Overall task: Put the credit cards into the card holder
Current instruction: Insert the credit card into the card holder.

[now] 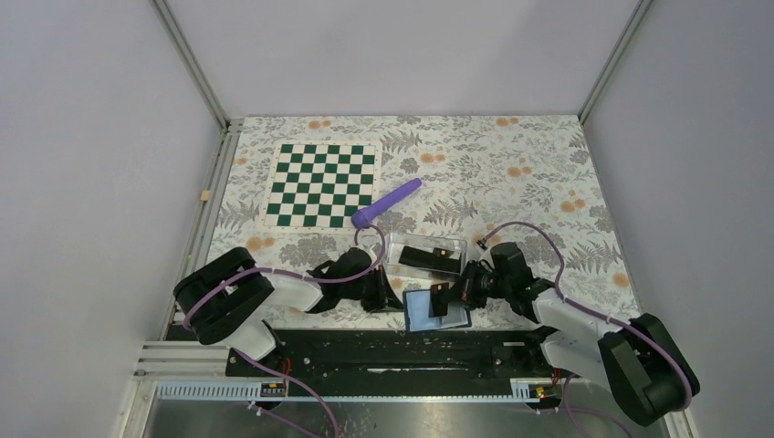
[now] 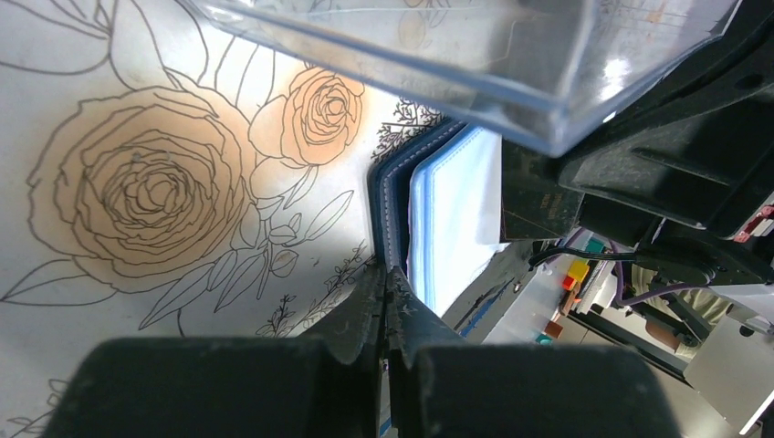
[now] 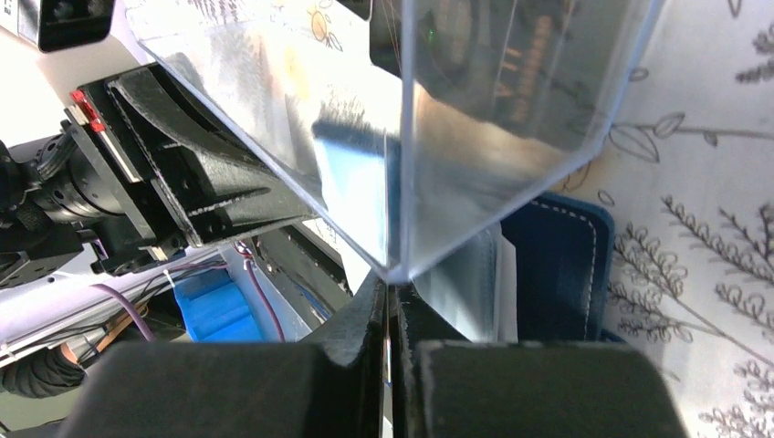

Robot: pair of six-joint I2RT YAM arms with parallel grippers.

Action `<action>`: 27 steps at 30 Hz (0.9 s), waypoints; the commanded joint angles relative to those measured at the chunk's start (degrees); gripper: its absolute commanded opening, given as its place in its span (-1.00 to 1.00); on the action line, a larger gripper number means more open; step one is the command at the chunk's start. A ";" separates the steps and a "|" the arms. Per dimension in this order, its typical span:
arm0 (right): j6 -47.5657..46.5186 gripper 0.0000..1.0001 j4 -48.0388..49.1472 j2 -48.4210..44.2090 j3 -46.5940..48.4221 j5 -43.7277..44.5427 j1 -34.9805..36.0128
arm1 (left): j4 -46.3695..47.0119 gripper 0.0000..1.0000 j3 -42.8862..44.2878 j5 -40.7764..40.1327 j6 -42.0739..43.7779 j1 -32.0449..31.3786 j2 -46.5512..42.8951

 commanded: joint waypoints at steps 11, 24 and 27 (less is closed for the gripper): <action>1.71 -1.00 -6.73 -1.87 -0.83 -4.61 1.35 | -2.40 -1.00 1.77 -2.30 1.47 -0.44 3.78; 1.53 -1.00 -12.56 -1.47 0.98 -4.73 3.05 | -1.87 -1.00 2.15 -2.06 1.21 -0.51 4.95; 0.91 -1.00 -17.17 -4.46 1.85 -3.46 3.07 | -1.87 -1.00 2.19 -2.05 1.21 -0.48 5.10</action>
